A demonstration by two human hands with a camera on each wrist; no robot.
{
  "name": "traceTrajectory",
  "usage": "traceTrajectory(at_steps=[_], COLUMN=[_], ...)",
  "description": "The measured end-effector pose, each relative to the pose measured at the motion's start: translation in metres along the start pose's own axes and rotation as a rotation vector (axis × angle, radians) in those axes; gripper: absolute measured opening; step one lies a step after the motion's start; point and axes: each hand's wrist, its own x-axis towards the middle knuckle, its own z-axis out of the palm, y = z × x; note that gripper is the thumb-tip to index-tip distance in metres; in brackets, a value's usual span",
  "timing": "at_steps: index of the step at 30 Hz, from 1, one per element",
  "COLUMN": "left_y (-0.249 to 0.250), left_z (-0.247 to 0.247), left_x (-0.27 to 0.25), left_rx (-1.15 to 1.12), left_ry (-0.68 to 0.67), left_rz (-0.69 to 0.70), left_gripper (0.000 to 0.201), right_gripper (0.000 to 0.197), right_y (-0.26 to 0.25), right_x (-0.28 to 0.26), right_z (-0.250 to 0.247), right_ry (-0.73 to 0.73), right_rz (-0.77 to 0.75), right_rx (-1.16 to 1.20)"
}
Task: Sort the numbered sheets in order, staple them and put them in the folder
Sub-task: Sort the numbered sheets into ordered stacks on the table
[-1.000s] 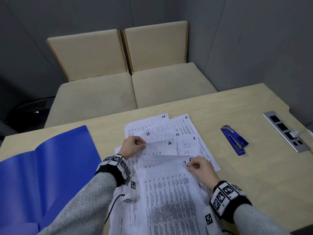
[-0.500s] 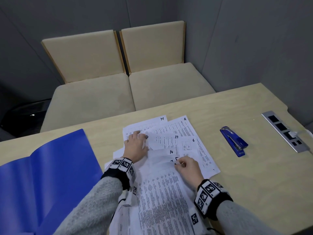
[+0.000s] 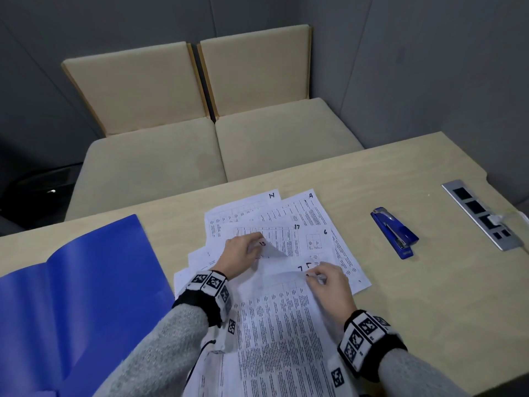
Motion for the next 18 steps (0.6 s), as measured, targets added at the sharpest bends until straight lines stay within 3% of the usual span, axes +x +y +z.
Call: traceTrajectory(at_steps=[4, 7, 11, 13, 18], left_y=[0.025, 0.041, 0.045, 0.044, 0.035], left_z=[0.006, 0.009, 0.011, 0.01, 0.006], left_x=[0.011, 0.024, 0.039, 0.04, 0.023], left_rx=[0.02, -0.026, 0.314, 0.409, 0.491], left_ry=[-0.146, -0.057, -0.046, -0.017, 0.233], left_rz=[-0.033, -0.072, -0.118, -0.078, 0.088], left_gripper=[0.032, 0.039, 0.056, 0.047, 0.017], right_gripper=[0.017, 0.01, 0.009, 0.009, 0.009], right_y=[-0.007, -0.004, 0.008, 0.012, 0.015], right_x=[0.006, 0.005, 0.003, 0.002, 0.0], right_z=[0.001, 0.002, 0.001, -0.001, -0.001], right_ry=[-0.064, -0.044, -0.009, -0.008, 0.008], right_rz=[0.018, 0.032, 0.007, -0.013, -0.065], right_rx=[0.093, 0.06, 0.05, 0.051, 0.045])
